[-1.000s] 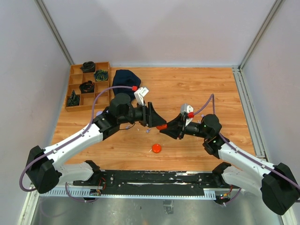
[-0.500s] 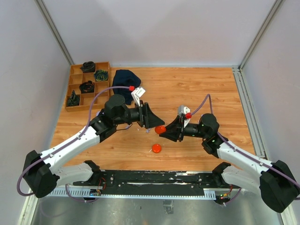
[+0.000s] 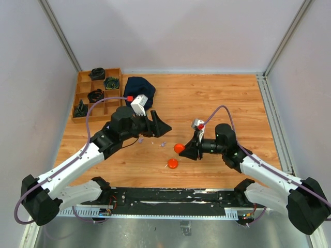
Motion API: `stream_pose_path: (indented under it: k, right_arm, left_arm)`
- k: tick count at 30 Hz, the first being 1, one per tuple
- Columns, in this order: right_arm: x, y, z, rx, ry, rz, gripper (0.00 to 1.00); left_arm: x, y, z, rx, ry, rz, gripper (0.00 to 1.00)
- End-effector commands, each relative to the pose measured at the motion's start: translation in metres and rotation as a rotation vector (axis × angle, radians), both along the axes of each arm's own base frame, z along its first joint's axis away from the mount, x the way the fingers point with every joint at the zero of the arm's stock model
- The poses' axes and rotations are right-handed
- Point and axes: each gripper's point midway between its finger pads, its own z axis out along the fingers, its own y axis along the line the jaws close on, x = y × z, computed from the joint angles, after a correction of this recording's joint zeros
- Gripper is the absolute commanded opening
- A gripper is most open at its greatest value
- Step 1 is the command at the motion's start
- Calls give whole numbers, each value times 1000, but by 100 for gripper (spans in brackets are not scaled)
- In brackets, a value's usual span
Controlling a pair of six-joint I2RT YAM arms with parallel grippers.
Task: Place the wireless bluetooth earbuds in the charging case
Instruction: Place the charging case at the center of the board.
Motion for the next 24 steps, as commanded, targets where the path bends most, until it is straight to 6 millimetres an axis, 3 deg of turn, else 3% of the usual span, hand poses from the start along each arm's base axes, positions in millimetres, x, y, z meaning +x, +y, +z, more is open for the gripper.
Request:
stream_pose_path:
  k: [1,6,13,24]
  right_arm:
    - [8,-15,-28,-148,104,-95,10]
    - [11,-28,-59,-269,203,-158,10]
    - [12,-38,-99,-423,373,-210,11]
    - [7,-31,-125,-459,549,-207,15]
  left_arm:
    - [30,61,-44,239,64,336,80]
    - [33,100,-77,376,145,506,82]
    - [31,140,-99,473,194,660,86]
    - [30,165,-121,501,244,730,88]
